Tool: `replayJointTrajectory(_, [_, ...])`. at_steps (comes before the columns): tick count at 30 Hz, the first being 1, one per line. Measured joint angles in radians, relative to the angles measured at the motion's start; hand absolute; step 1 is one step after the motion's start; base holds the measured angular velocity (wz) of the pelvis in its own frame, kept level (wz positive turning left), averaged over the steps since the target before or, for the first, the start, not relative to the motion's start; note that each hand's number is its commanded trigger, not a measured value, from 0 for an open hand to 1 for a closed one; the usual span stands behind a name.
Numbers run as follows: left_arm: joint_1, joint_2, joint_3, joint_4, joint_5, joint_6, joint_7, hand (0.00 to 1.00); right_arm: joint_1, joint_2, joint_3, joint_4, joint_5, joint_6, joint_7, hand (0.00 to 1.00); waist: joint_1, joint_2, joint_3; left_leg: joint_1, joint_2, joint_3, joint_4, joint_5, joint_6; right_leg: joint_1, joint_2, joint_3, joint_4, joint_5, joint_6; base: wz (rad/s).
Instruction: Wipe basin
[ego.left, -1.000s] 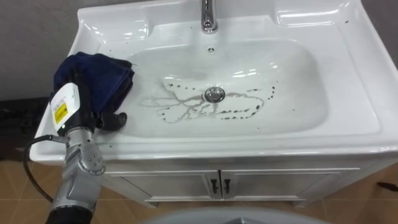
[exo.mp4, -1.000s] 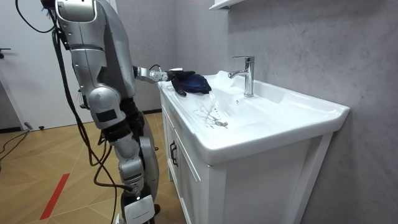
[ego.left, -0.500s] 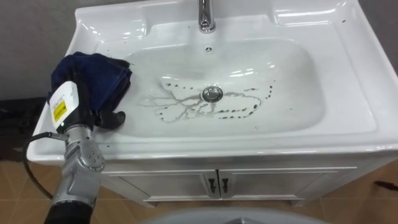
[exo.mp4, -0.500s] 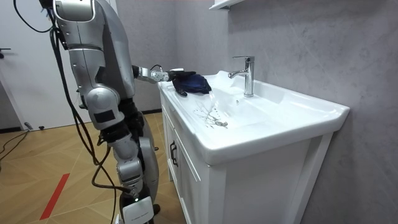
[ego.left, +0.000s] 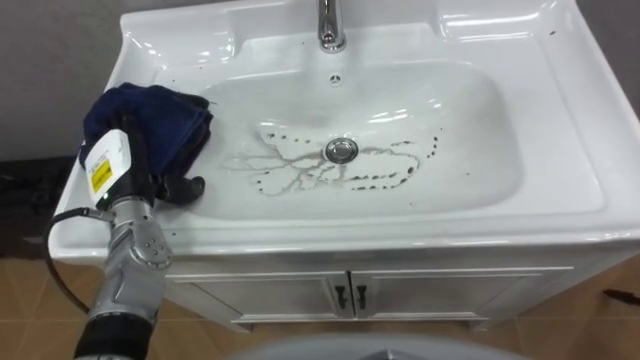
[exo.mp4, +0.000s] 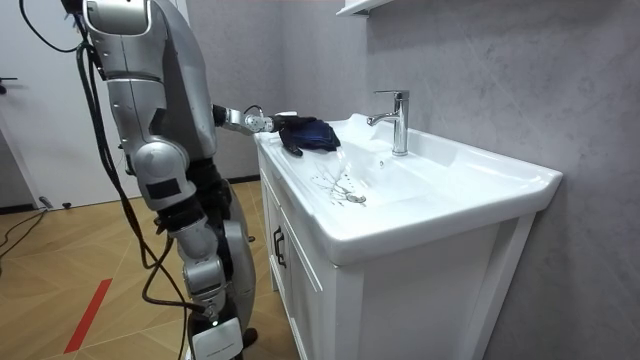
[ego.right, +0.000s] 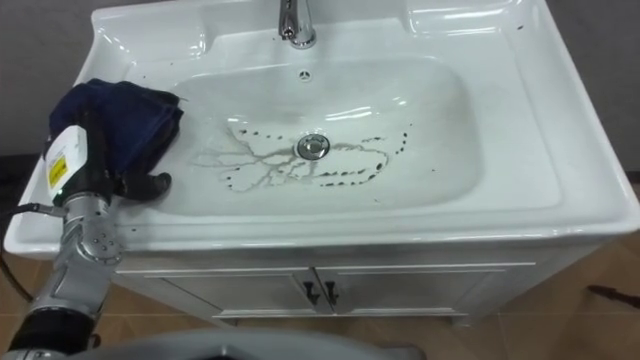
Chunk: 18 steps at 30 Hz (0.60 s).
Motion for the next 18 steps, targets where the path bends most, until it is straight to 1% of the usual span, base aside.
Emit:
replayJointTrajectory(5, [-0.018,0.000,0.000,0.031,0.001,-0.010,0.001,0.00,0.001,-0.002,0.000,-0.002,0.001,0.000,0.000,0.00,0.000,-0.004,-0.0001,-0.002,0.001,0.000,0.001,0.000,-0.001,-0.001,0.001,-0.001,0.001,-0.001,-0.001,0.00])
replayJointTrajectory(9, [-0.036,0.000,0.000,0.047,0.001,-0.010,-0.001,0.00,0.002,-0.002,-0.001,-0.002,0.005,0.001,0.001,0.00,-0.004,-0.007,-0.0004,-0.008,0.001,-0.001,0.003,0.002,-0.001,-0.003,0.001,-0.006,0.001,-0.001,-0.002,0.04])
replayJointTrajectory(11, [-0.037,0.001,0.001,0.044,0.002,-0.010,-0.001,0.00,0.002,-0.002,-0.002,-0.002,0.005,0.007,0.007,0.00,-0.004,-0.015,-0.0019,-0.009,0.001,-0.001,0.003,0.002,-0.001,-0.004,0.001,-0.006,0.000,-0.002,-0.002,0.00])
replayJointTrajectory(12, [-0.037,0.001,0.001,0.044,0.002,-0.010,-0.001,0.34,0.002,-0.002,-0.002,-0.003,0.005,0.008,0.009,0.00,-0.004,-0.018,-0.0023,-0.009,0.001,-0.001,0.003,0.002,-0.001,-0.004,0.001,-0.007,-0.001,-0.002,-0.002,0.00])
replayJointTrajectory(13, [-0.039,0.003,0.001,0.043,0.002,-0.010,-0.001,0.54,0.004,-0.002,-0.002,-0.005,0.005,0.010,0.009,0.00,-0.004,-0.022,-0.0028,-0.010,0.001,-0.001,0.003,0.002,-0.001,-0.004,0.000,-0.008,-0.001,-0.002,-0.002,0.00])
replayJointTrajectory(14, [-0.042,0.004,0.001,0.043,0.002,-0.010,-0.003,0.59,0.004,-0.002,-0.002,-0.007,0.004,0.010,0.009,0.00,-0.006,-0.026,-0.0025,-0.010,0.000,-0.002,0.003,0.002,-0.001,-0.004,0.000,-0.008,-0.001,-0.002,-0.002,0.00])
replayJointTrajectory(15, [-0.044,0.005,0.001,0.044,0.002,-0.010,-0.004,0.67,0.004,-0.002,-0.002,-0.007,0.005,0.010,0.009,0.00,-0.006,-0.028,-0.0028,-0.010,0.000,-0.002,0.003,0.002,-0.001,-0.004,0.000,-0.008,-0.001,-0.002,-0.002,0.00])
replayJointTrajectory(16, [-0.048,0.008,0.001,0.046,0.002,-0.009,-0.010,1.00,0.005,-0.002,-0.002,-0.005,0.005,0.010,0.010,0.00,-0.007,-0.032,-0.0039,-0.010,0.000,-0.002,0.003,0.002,-0.001,-0.004,0.001,-0.007,-0.001,-0.002,-0.002,0.00])
replayJointTrajectory(18, [-0.053,0.012,0.001,0.049,0.002,-0.009,-0.020,1.00,0.007,-0.002,-0.002,-0.004,0.005,0.010,0.010,0.00,-0.007,-0.036,-0.0032,-0.010,0.001,-0.001,0.003,0.002,-0.001,-0.004,0.001,-0.004,-0.001,-0.002,-0.002,0.00])
